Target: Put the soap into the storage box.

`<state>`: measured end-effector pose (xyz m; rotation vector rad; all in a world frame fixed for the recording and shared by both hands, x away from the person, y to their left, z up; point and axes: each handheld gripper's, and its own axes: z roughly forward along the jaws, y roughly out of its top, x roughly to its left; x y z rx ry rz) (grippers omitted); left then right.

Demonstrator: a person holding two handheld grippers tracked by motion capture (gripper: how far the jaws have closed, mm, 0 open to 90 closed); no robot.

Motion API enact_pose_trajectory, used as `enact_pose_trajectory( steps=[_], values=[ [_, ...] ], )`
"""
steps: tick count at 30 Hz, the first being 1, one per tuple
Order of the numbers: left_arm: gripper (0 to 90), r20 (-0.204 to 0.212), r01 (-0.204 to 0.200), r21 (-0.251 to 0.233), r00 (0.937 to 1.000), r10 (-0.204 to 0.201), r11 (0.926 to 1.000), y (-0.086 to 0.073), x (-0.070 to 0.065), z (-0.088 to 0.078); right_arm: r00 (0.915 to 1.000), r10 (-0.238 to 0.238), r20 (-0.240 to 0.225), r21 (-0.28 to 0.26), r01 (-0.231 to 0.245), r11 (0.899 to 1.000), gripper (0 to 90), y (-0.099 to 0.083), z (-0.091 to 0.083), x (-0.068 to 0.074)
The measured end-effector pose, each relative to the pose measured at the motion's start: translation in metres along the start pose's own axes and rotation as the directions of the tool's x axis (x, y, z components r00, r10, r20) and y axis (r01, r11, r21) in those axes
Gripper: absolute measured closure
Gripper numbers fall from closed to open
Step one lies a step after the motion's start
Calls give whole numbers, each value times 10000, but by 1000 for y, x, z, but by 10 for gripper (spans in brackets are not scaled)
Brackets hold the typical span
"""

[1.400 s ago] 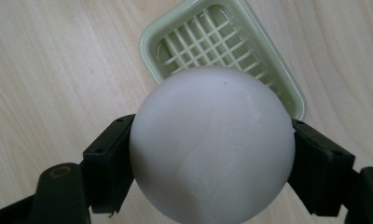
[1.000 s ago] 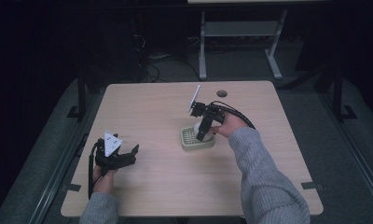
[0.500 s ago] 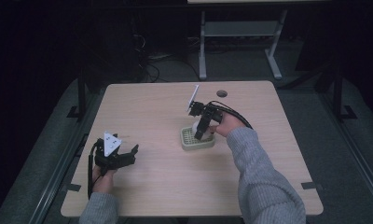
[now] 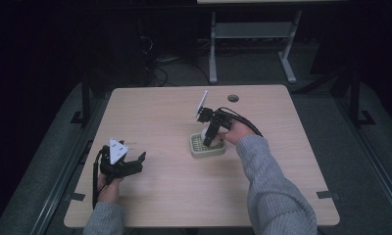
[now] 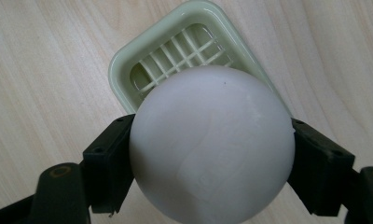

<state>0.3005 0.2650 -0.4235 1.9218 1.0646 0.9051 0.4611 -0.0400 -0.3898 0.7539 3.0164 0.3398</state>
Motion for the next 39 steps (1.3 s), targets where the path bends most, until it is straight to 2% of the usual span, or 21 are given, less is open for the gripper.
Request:
enact_pose_trajectory(
  steps=[29, 39],
  values=[
    [149, 50, 63, 3, 10000, -63, 10000, 0, -1, 1, 9987, 499, 102, 181, -500, 9986, 231, 1, 28, -5],
    [148, 15, 31, 14, 10000, -31, 10000, 0, -2, 0, 9978, 642, 162, 93, -643, 9979, 227, -2, 27, -4]
  ],
)
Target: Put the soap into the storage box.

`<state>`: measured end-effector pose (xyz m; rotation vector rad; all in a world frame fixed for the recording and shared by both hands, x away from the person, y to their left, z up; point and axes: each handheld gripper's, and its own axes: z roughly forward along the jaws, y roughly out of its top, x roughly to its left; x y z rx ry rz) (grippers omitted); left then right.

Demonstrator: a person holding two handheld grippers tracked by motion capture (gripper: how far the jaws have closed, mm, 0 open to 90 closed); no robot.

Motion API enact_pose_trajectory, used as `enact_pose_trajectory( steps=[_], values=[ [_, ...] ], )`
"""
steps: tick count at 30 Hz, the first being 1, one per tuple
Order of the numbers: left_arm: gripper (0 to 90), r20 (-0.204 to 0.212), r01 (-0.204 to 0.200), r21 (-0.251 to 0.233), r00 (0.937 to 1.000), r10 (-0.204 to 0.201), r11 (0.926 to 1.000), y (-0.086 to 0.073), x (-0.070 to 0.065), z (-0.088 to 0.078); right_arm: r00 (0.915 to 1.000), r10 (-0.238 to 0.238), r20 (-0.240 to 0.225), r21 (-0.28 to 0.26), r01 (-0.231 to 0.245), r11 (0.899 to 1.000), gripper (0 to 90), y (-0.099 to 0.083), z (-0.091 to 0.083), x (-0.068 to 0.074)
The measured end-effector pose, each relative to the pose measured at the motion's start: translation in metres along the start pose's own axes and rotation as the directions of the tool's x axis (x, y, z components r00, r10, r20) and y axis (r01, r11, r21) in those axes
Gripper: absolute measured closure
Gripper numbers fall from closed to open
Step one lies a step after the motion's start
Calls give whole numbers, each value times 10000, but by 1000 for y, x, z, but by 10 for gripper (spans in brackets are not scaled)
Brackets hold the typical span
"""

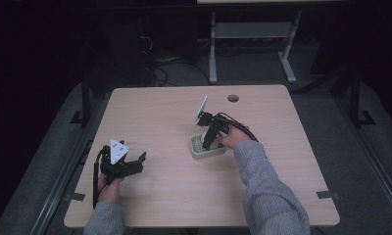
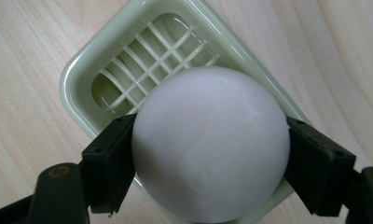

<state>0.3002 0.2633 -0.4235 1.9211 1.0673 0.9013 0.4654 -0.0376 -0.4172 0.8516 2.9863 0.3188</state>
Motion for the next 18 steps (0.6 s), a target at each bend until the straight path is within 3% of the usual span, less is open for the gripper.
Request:
enact_pose_trajectory(
  steps=[8, 18],
  values=[
    [148, 36, -77, -6, 10000, 77, 10000, 0, -2, 0, 9998, 179, -107, -131, -181, 9998, 205, -7, -9, -2],
    [149, 35, -117, 20, 9999, 117, 9999, 1, -2, 1, 9980, 459, -429, -211, -469, 9987, 240, -21, -15, -6]
  ],
)
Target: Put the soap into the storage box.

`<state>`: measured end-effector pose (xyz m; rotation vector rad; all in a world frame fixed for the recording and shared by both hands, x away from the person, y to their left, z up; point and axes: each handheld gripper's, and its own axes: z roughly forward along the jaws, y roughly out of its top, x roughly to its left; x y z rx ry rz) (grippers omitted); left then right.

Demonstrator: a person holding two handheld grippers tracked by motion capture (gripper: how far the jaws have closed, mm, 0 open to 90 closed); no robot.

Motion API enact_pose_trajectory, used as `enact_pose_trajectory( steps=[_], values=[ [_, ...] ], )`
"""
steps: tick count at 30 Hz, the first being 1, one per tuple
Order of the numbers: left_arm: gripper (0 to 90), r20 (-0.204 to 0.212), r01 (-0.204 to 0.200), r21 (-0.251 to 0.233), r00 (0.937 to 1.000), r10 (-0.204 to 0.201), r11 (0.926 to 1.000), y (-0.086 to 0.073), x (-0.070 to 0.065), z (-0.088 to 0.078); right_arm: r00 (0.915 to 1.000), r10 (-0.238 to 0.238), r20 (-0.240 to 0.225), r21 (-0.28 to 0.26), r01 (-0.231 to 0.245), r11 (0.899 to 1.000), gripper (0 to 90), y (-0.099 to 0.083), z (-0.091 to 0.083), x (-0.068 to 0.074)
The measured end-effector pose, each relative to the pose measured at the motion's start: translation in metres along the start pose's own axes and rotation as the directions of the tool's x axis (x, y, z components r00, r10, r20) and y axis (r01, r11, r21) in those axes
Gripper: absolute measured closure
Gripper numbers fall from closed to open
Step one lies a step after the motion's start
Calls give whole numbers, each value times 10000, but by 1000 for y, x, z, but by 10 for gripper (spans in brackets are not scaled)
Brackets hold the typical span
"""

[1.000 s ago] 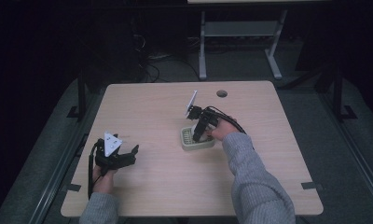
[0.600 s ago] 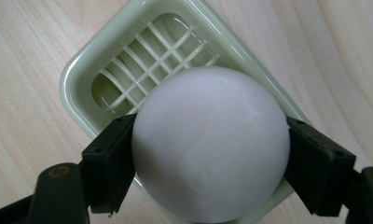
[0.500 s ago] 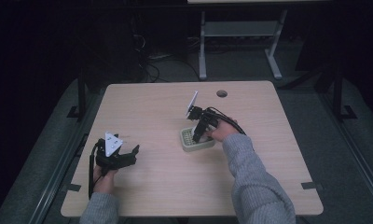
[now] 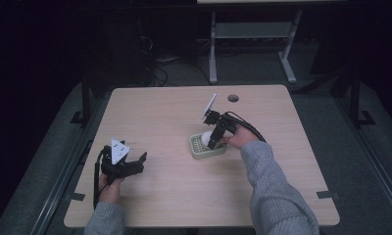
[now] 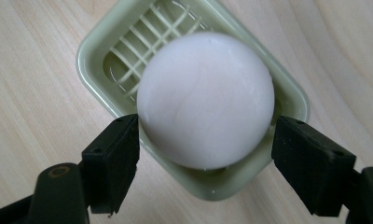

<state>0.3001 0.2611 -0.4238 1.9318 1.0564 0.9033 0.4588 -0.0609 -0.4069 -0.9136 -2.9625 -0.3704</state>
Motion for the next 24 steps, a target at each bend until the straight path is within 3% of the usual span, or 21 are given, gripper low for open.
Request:
enact_pose_trajectory(
  steps=[6, 24],
  values=[
    [148, -2, 1, -3, 10000, -1, 10000, 0, 0, 0, 9995, 175, -252, 119, -172, 9998, 256, -8, 0, -1],
    [148, -16, -20, -7, 10000, 20, 10000, 0, 0, 0, 9979, -14, -644, 455, 44, 9990, 346, -22, -4, 5]
  ],
)
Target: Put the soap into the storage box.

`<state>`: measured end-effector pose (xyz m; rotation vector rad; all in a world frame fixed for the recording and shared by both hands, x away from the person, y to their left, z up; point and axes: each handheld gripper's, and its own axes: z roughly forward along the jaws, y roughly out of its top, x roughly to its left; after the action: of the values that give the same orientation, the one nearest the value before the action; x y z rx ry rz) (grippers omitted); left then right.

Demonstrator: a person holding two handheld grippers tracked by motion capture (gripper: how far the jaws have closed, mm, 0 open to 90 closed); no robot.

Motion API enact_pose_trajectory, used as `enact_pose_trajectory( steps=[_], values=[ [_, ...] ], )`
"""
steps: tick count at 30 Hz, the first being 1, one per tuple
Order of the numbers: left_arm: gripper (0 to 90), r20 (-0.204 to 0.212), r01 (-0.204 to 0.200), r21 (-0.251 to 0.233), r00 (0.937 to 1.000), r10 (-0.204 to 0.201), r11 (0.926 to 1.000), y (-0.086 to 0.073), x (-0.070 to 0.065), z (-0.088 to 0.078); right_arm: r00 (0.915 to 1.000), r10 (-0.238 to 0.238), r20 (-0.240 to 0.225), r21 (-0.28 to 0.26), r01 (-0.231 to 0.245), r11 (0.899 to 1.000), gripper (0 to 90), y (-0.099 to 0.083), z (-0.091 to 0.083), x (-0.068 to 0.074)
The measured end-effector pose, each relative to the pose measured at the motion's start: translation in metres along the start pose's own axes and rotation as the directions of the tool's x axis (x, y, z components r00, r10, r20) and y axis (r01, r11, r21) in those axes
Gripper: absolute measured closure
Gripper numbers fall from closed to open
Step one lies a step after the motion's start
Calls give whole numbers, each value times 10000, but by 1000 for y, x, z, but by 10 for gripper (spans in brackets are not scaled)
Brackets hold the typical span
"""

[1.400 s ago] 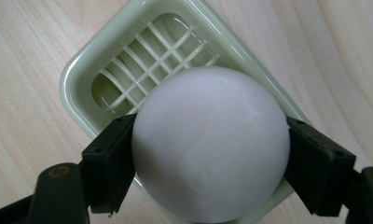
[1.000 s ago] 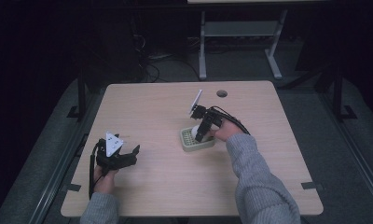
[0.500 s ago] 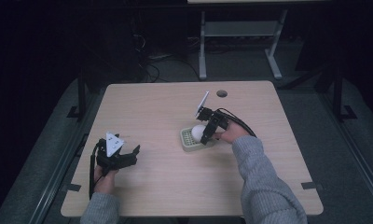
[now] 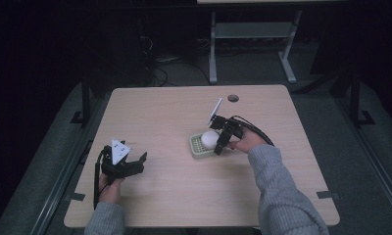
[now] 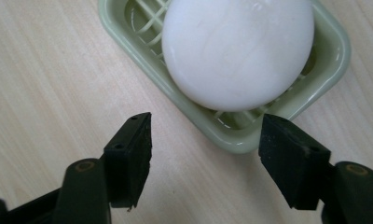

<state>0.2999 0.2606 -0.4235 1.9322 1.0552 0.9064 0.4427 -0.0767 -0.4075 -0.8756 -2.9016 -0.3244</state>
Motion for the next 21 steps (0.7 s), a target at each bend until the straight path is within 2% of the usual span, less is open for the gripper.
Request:
enact_pose_trajectory(
  steps=[5, 13, 21],
  values=[
    [148, -27, 4, 30, 10000, -4, 10000, 0, 0, 0, 9997, 16, -233, -156, -20, 9999, 374, -4, -1, 0],
    [148, -51, -40, 60, 10000, 40, 10000, 0, 0, 0, 9994, -65, -342, -324, 54, 9995, 415, -13, -1, -1],
    [149, -85, -50, 27, 10000, 50, 10000, -1, 0, 0, 9993, 26, -363, -259, -35, 9997, 386, -18, -1, -2]
  ],
)
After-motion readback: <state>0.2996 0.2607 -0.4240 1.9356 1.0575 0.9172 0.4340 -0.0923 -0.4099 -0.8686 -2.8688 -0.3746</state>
